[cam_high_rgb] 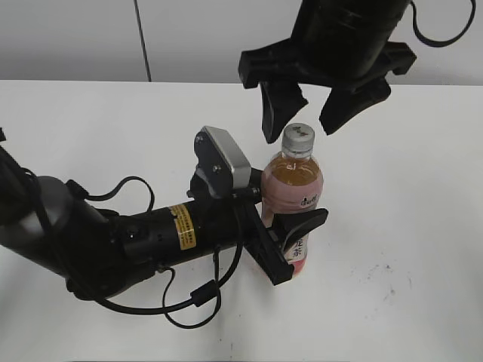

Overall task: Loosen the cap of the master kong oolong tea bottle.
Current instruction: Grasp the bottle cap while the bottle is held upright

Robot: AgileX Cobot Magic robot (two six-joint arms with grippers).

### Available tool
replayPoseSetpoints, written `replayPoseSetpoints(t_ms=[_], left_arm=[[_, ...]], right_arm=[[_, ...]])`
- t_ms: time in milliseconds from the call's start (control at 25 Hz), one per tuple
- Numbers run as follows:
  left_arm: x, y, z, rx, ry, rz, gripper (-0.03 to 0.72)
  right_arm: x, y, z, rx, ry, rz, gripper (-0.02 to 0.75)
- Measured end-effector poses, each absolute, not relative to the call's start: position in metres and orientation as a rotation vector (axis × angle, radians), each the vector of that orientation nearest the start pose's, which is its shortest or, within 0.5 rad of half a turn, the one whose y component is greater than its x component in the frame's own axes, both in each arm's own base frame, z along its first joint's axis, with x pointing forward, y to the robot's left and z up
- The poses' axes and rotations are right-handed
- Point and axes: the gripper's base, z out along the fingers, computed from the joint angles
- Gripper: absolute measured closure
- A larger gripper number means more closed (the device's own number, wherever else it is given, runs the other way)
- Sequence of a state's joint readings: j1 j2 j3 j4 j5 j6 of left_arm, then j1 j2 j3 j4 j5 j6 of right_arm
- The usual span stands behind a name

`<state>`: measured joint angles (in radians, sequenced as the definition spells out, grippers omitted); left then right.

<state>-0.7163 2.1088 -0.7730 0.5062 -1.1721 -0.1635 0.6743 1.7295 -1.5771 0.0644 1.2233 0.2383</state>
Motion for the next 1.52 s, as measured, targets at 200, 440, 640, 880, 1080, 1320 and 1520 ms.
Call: replayPoseSetpoints(t_ms=[200,440,640,880,1080,1320,1520], left_arm=[[0.244,-0.2663,0.1045,0.977,1.469,-0.885,0.288],[0.244,-0.2663,0.1045,0.977,1.469,-0.885,0.288],[0.244,-0.2663,0.1045,0.977,1.469,-0.885,0.288],[0.244,-0.2663,0.1045,0.977,1.469,-0.885,0.288],[0.244,-0.2663,0.1045,0.978,1.468,-0.884,0.288],[0.2439,-0.2663,0.1045,0.979,1.468,-0.885,0.288],[0.244,-0.2663,0.1045,0.978,1.468,-0.884,0.288]], right_arm=[[0.2759,0.2287,0.3095,-0.607,2.86,0.268,0.239],[0.2759,0.2289,0.3096,-0.652,2.846,0.268,0.472],[0.2757,0.2292,0.3096,-0.963,2.741,0.235,0.472],[0.2753,0.2293,0.31,-1.881,2.165,0.101,0.472],[0.2749,0.2293,0.3103,-2.291,1.713,0.018,0.472],[0.2744,0.23,0.3104,-2.213,1.81,0.049,0.399],[0.2739,0.2303,0.3118,-2.004,2.039,0.101,0.148]])
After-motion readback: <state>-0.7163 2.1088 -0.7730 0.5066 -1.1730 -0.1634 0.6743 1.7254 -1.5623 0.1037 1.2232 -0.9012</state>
